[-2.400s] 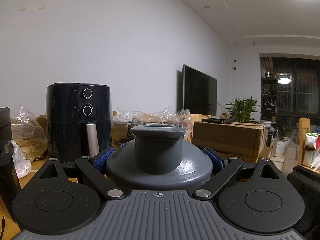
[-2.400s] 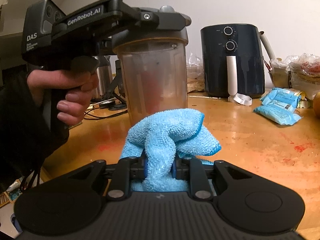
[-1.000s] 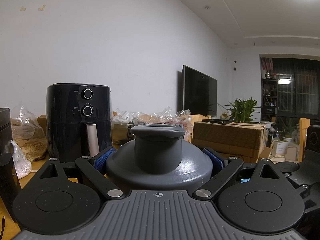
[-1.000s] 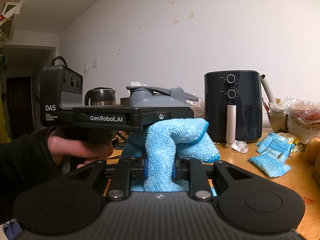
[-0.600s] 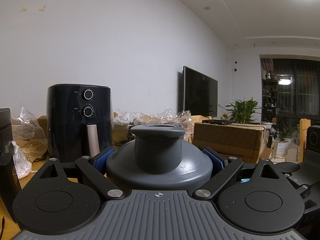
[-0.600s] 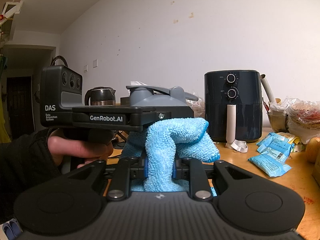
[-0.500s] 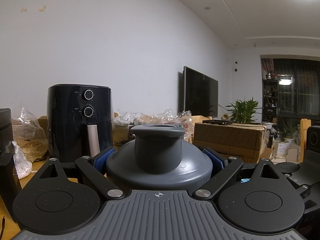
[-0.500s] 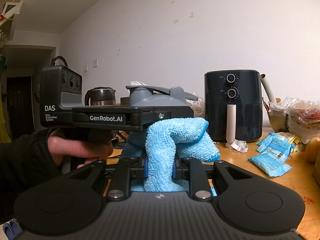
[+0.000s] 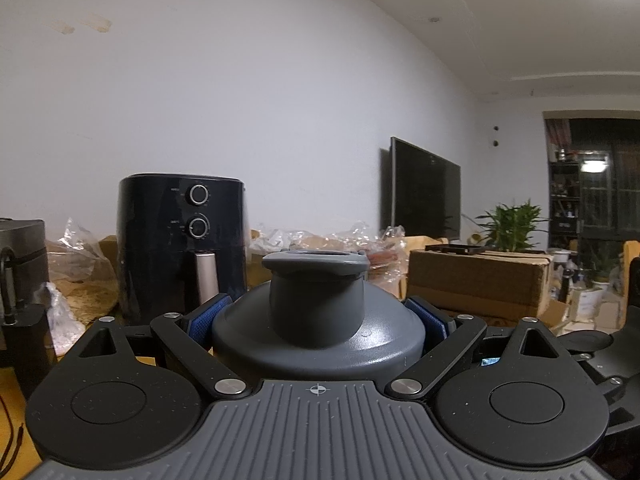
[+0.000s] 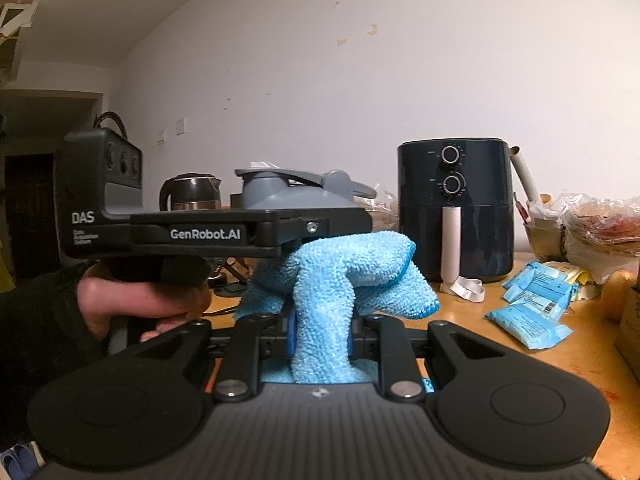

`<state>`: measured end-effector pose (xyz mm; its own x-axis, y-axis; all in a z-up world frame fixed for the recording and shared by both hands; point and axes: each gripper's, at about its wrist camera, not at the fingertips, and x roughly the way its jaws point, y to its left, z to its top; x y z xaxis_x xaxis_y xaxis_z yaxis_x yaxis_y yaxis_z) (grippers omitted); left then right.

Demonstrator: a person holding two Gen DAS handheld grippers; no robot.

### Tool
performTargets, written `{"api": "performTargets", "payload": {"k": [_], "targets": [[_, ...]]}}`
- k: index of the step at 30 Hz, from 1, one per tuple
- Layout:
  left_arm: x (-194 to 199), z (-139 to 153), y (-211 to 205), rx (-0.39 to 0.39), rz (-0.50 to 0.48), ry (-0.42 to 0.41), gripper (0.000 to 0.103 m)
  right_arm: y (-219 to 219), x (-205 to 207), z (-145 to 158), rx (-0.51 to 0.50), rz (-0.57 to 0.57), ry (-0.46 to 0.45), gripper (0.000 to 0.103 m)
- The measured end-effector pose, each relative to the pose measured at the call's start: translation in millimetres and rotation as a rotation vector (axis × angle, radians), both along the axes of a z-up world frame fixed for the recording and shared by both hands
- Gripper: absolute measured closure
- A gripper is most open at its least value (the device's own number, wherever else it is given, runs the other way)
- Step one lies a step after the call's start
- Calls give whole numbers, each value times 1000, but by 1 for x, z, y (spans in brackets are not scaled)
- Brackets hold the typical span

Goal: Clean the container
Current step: 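Press the cloth under the bottle base with right tool while left tool lowers bottle, then move the bottle away from the cloth with the left tool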

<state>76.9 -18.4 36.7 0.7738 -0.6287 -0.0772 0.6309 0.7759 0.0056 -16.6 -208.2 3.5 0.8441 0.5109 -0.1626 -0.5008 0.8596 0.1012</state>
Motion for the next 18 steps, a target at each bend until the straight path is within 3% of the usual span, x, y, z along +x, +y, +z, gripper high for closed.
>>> {"api": "performTargets", "payload": {"k": [18], "targets": [[-20,11,-11,4,167,-13,9,-24,2,0,-2,-206,-4,85]]}}
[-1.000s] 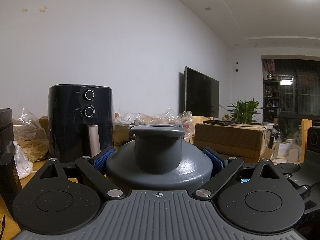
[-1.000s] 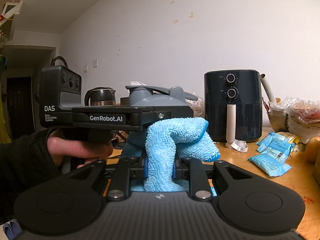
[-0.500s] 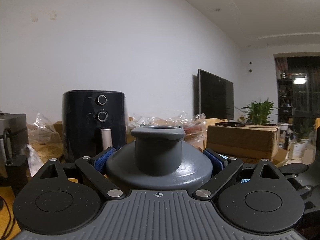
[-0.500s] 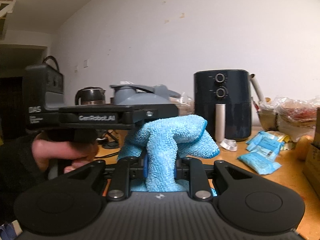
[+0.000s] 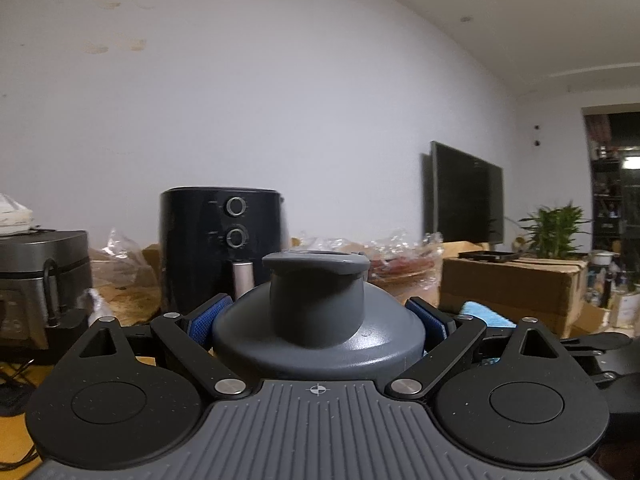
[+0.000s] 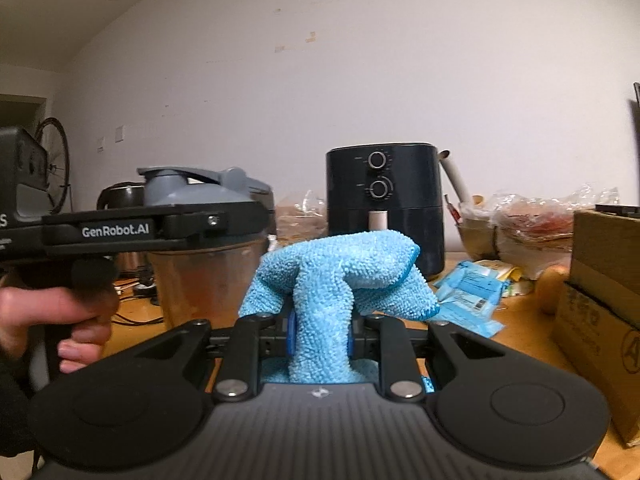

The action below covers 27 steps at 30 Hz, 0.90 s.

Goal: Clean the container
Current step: 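Move the bottle away from the cloth with the left tool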

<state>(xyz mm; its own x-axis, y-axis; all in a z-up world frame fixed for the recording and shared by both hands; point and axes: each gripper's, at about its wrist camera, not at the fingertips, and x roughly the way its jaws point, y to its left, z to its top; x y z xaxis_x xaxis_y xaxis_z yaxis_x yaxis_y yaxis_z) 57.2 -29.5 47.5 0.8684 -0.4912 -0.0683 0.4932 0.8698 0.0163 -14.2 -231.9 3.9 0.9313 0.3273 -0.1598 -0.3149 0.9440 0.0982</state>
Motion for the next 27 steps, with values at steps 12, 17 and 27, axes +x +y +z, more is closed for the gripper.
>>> {"api": "performTargets", "payload": {"k": [12,17,27], "targets": [[-4,9,-3,-20,235,15,9,-7,-3,6,-22,-84,-20,85],[-6,13,-5,-24,346,11,9,-9,-3,7,-35,-131,-9,85],[-9,20,-4,-21,418,8,9,-14,-5,9,-30,-166,7,85]]}}
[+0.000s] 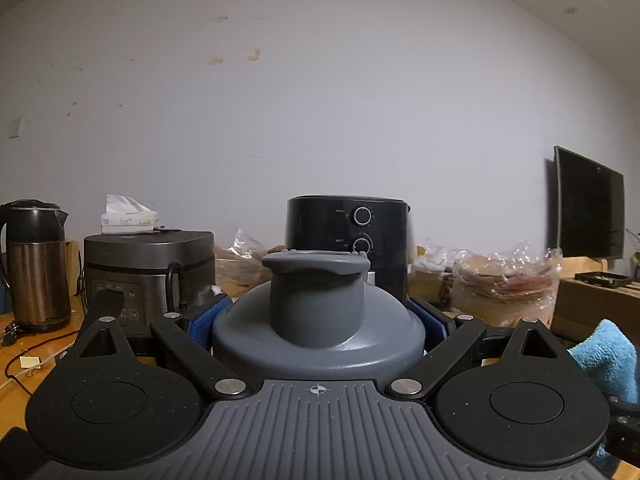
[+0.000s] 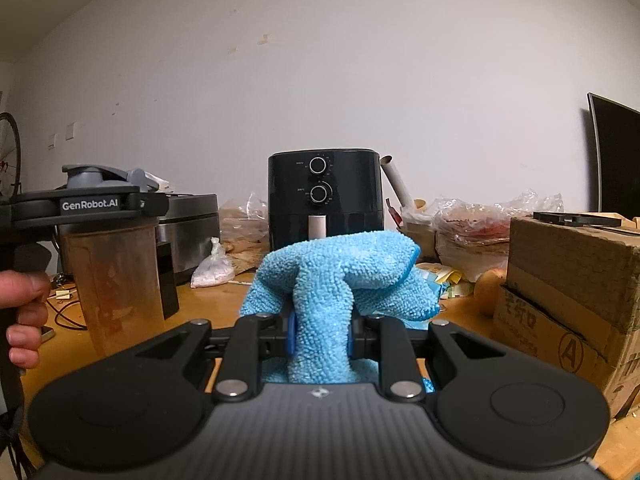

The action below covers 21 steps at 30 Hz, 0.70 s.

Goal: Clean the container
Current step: 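Move the bottle away from the cloth with the left tool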

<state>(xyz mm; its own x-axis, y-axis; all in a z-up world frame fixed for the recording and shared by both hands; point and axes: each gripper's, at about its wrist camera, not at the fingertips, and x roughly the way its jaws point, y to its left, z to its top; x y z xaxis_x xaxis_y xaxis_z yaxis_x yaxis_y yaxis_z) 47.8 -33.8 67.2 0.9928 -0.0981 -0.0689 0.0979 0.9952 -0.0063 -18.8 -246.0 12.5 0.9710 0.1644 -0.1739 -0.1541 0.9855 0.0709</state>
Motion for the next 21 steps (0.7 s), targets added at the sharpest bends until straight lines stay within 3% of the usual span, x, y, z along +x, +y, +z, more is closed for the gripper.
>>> {"api": "performTargets", "payload": {"k": [21], "targets": [[31,-1,-3,14,-7,-35,9,4,0,-3,-5,33,33,85]]}}
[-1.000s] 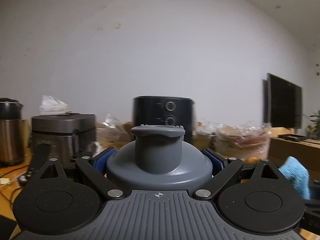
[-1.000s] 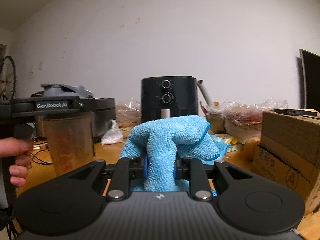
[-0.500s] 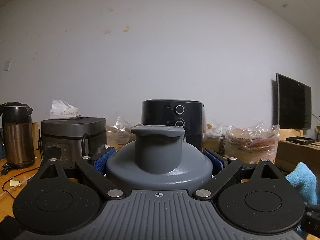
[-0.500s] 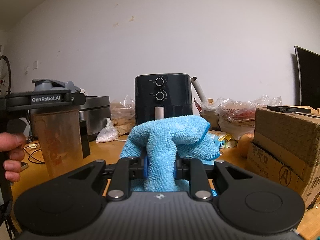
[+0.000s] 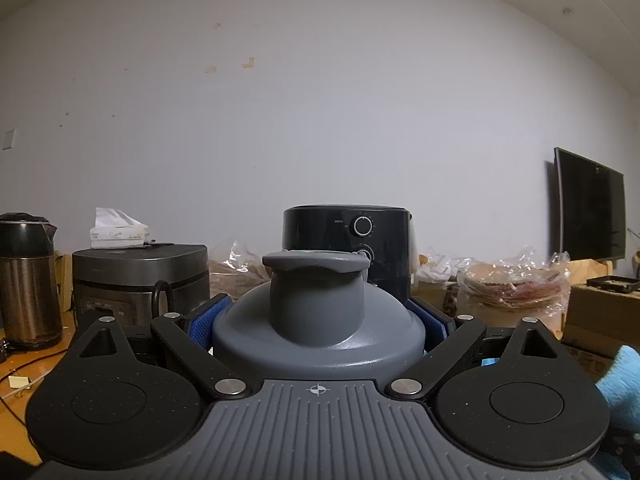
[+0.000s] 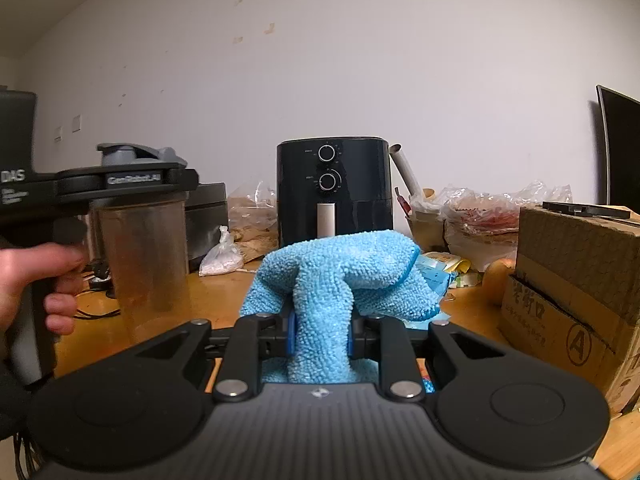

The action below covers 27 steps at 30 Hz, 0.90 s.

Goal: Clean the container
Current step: 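Move the bottle away from the cloth with the left tool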

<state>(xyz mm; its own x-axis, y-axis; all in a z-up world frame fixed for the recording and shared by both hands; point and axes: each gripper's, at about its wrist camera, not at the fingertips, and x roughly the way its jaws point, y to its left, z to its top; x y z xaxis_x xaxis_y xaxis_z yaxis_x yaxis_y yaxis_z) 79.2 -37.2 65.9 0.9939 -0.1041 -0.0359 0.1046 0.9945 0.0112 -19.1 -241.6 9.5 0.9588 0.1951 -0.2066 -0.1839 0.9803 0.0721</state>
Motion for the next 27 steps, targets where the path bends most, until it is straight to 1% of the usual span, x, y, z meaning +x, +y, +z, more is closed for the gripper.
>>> {"api": "performTargets", "payload": {"k": [7,13,19,27], "targets": [[20,-4,4,-24,19,-7,9,3,-2,-2,7,6,3,85],[36,-3,7,-23,36,-27,9,6,-2,-3,3,16,10,84],[51,-5,5,2,27,-40,9,9,-2,-6,3,33,18,84],[76,-9,8,-18,10,-38,9,8,-2,-9,8,37,25,84]]}}
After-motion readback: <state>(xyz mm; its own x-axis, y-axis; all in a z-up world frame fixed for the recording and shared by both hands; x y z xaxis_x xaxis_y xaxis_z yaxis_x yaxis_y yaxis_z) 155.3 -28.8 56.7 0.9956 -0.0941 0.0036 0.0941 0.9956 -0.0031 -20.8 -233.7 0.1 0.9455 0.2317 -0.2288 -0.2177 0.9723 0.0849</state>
